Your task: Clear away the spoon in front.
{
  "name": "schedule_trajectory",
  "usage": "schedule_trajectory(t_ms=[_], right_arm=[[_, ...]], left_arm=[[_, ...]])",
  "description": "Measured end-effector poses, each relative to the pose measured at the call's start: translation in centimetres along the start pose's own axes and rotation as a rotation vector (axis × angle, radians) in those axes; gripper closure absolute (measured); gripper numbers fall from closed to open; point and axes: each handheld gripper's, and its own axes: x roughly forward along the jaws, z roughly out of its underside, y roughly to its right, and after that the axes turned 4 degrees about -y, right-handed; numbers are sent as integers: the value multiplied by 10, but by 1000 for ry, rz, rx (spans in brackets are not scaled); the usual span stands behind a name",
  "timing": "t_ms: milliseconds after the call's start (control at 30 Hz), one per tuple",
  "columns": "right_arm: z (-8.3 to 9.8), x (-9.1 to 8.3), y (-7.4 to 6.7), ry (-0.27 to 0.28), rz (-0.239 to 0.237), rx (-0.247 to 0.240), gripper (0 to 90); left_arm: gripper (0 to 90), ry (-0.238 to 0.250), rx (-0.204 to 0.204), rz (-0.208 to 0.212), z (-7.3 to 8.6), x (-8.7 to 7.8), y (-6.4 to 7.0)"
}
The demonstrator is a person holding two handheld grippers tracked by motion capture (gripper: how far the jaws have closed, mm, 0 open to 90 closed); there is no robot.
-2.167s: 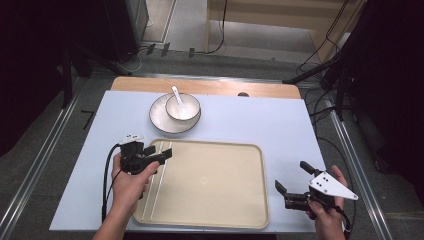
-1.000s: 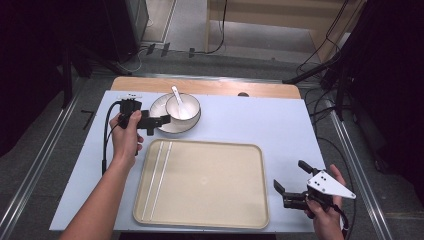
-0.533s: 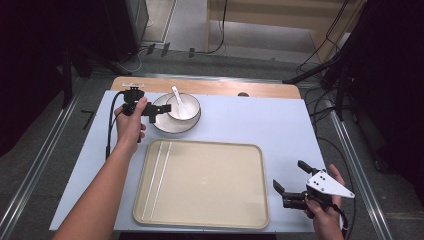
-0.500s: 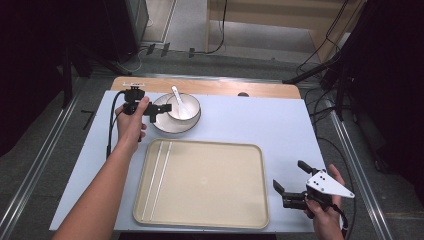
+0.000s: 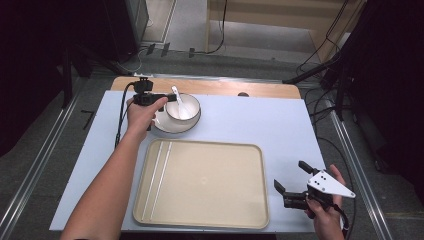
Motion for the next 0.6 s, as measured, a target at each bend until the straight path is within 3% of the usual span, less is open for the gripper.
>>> schedule_trajectory(t_ms=[133, 300, 600], right_arm=[[0, 0, 1, 1, 1, 2, 0], [1, 0, 1, -8, 3, 5, 0], [2, 0, 2, -8, 0, 4, 0]], left_arm=[[340, -2, -32, 9, -2, 9, -5], [444, 2, -38, 12, -3, 16, -5], [538, 19, -44, 41, -5, 25, -3]])
